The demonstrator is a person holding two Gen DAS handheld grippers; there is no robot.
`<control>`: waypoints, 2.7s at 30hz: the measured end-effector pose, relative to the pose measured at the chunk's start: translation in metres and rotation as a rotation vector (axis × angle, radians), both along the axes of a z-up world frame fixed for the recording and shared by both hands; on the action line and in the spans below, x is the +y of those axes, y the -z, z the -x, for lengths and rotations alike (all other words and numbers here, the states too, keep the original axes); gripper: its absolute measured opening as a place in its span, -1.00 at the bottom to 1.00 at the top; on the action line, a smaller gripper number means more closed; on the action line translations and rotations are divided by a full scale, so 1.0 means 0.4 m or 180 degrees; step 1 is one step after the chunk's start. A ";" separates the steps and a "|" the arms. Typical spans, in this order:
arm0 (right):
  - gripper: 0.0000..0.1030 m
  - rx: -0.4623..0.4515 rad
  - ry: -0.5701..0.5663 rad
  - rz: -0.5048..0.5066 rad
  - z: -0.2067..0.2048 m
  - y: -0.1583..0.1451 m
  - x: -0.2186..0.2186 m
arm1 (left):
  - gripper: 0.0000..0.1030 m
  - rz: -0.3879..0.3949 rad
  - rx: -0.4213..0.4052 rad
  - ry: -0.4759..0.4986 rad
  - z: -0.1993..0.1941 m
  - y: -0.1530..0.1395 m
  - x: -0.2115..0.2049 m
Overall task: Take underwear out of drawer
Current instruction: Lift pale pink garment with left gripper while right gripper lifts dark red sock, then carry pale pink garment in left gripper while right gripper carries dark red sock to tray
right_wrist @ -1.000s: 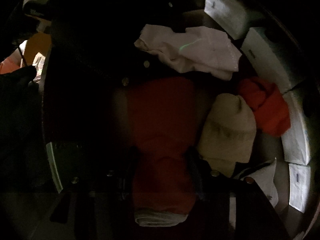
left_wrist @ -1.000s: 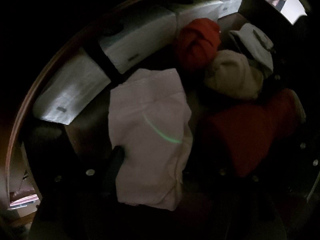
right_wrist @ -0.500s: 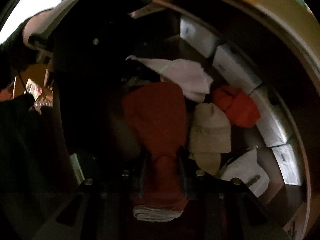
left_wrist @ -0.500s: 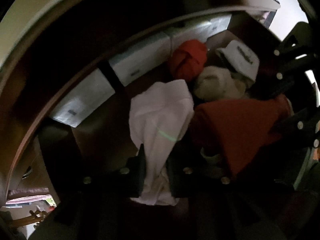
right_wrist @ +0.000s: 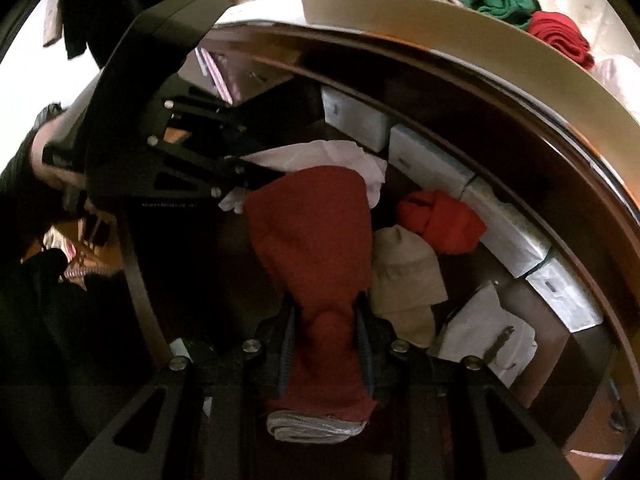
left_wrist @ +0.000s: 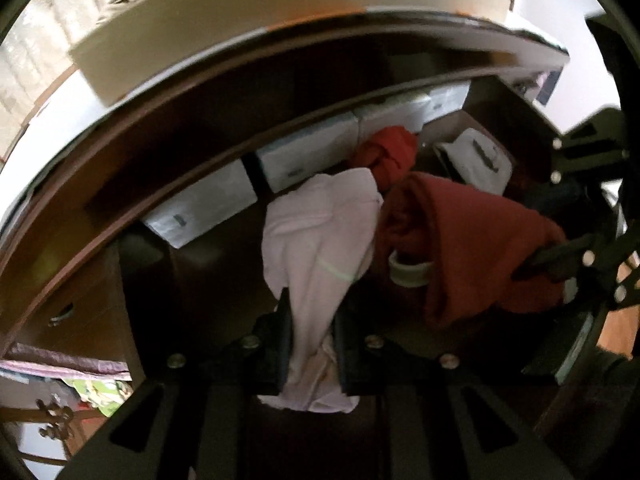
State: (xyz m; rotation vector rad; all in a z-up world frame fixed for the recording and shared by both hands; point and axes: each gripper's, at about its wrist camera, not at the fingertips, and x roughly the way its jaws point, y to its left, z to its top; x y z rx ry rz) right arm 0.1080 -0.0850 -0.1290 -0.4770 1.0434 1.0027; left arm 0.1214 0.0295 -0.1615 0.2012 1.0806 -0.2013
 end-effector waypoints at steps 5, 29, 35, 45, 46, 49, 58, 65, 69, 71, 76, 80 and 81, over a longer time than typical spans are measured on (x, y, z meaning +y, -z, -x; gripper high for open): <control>-0.44 -0.0091 0.0091 -0.0108 0.019 0.000 -0.014 | -0.72 -0.0005 -0.0209 -0.0110 0.030 -0.006 -0.007; -0.44 -0.0480 0.0344 -0.0580 0.065 -0.014 -0.051 | -0.72 0.0229 -0.0770 -0.0429 0.092 -0.050 0.011; -0.44 -0.0500 0.0362 -0.0634 0.066 -0.017 -0.056 | -0.72 0.0336 -0.0852 -0.0478 0.108 -0.054 0.014; -0.44 -0.0522 0.0415 -0.0731 0.068 -0.022 -0.070 | -0.73 0.0454 -0.0933 -0.0448 0.130 -0.057 -0.005; -0.44 -0.0522 0.0418 -0.0737 0.068 -0.022 -0.070 | -0.73 0.0455 -0.0950 -0.0447 0.133 -0.060 -0.007; -0.44 -0.0542 0.0416 -0.0758 0.072 -0.024 -0.071 | -0.73 0.0488 -0.0992 -0.0452 0.140 -0.068 -0.010; -0.44 -0.0583 0.0469 -0.0948 0.079 -0.059 -0.085 | -0.73 0.0581 -0.1164 -0.0493 0.162 -0.115 -0.008; -0.44 -0.0611 0.0507 -0.1047 0.088 -0.072 -0.094 | -0.74 0.0656 -0.1226 -0.0580 0.171 -0.133 0.009; -0.44 -0.0609 0.0545 -0.1119 0.084 -0.083 -0.104 | -0.74 0.0672 -0.1274 -0.0591 0.182 -0.147 0.009; -0.44 -0.0592 0.0559 -0.1160 0.081 -0.087 -0.110 | -0.74 0.0681 -0.1314 -0.0590 0.188 -0.158 0.009; -0.44 -0.0607 0.0590 -0.1241 0.082 -0.106 -0.121 | -0.74 0.0715 -0.1421 -0.0540 0.209 -0.195 0.002; -0.44 -0.0630 0.0600 -0.1310 0.085 -0.126 -0.128 | -0.74 0.0727 -0.1495 -0.0531 0.219 -0.219 0.001; -0.44 -0.0637 0.0600 -0.1324 0.086 -0.130 -0.128 | -0.74 0.0727 -0.1508 -0.0531 0.220 -0.223 0.002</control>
